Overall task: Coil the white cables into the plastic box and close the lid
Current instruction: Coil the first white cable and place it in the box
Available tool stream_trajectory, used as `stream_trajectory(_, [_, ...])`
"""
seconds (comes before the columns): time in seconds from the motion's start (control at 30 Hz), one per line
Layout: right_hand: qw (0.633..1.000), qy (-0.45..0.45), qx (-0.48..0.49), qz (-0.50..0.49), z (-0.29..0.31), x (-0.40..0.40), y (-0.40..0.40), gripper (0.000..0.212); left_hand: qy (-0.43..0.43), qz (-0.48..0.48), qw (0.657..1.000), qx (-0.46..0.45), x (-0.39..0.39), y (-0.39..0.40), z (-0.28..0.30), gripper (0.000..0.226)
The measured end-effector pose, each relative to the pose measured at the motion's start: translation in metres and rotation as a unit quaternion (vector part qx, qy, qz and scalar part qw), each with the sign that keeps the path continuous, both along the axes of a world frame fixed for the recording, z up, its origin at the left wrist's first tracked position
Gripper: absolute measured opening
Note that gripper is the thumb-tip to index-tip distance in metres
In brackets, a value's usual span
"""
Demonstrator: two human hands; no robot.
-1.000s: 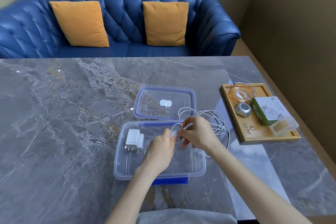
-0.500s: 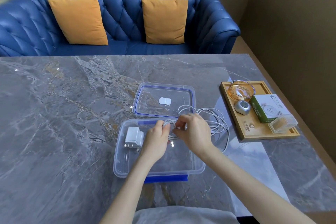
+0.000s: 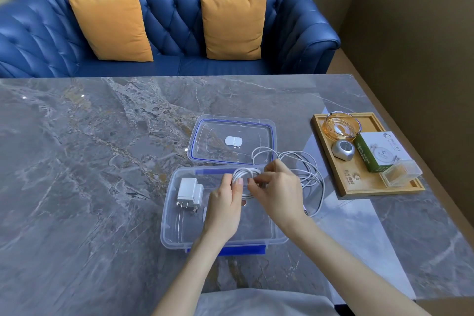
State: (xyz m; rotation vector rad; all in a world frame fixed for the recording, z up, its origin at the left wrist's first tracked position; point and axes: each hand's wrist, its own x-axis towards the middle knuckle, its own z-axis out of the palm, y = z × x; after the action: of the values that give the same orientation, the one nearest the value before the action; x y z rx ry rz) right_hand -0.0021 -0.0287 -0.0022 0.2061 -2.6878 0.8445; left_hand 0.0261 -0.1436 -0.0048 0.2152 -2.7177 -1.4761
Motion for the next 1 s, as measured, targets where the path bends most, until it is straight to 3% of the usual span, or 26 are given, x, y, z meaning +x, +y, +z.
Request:
stream_trajectory(0.13, [0.996, 0.081, 0.035, 0.011, -0.005, 0.002, 0.002, 0.033, 0.026, 0.007, 1.000, -0.006, 0.001, 0.002, 0.004, 0.023])
stream_trajectory(0.27, [0.977, 0.178, 0.121, 0.009, -0.003, 0.002, 0.009, 0.018, 0.030, 0.003, 1.000, -0.009, 0.000, 0.003, 0.003, 0.025])
stream_trajectory(0.33, [0.978, 0.175, 0.112, 0.021, -0.003, 0.001, 0.010, 0.018, 0.030, 0.000, 1.000, -0.008, 0.000, 0.003, 0.003, 0.028])
stream_trajectory(0.43, [0.998, 0.059, -0.029, 0.021, -0.005, -0.003, 0.014, 0.022, 0.031, -0.015, 0.999, -0.005, -0.001, 0.003, 0.000, 0.025])
stream_trajectory(0.5, [0.989, -0.045, -0.131, 0.050, -0.004, -0.006, 0.017, 0.030, 0.025, -0.015, 0.999, 0.024, -0.002, 0.002, -0.001, 0.022])
stream_trajectory(0.57, [0.948, -0.182, -0.236, 0.107, 0.004, -0.009, 0.021, 0.032, 0.009, -0.014, 0.996, 0.089, -0.004, 0.000, -0.001, 0.023])
stream_trajectory(0.63, [0.881, -0.294, -0.326, 0.175, 0.011, -0.011, 0.023, 0.020, -0.015, -0.018, 0.988, 0.155, -0.004, 0.000, 0.000, 0.025])
stream_trajectory(0.7, [0.864, -0.329, -0.325, 0.200, 0.015, -0.012, 0.022, 0.016, -0.035, -0.016, 0.979, 0.199, -0.005, 0.000, 0.001, 0.027])
stream_trajectory(0.87, [0.869, -0.366, -0.273, 0.192, 0.011, -0.013, 0.019, 0.033, -0.109, -0.013, 0.946, 0.304, -0.010, -0.011, 0.004, 0.032])
stream_trajectory(1.0, [0.811, -0.446, -0.316, 0.207, 0.013, -0.012, 0.024, 0.028, -0.182, -0.139, 0.932, 0.283, -0.018, -0.038, 0.001, 0.032])
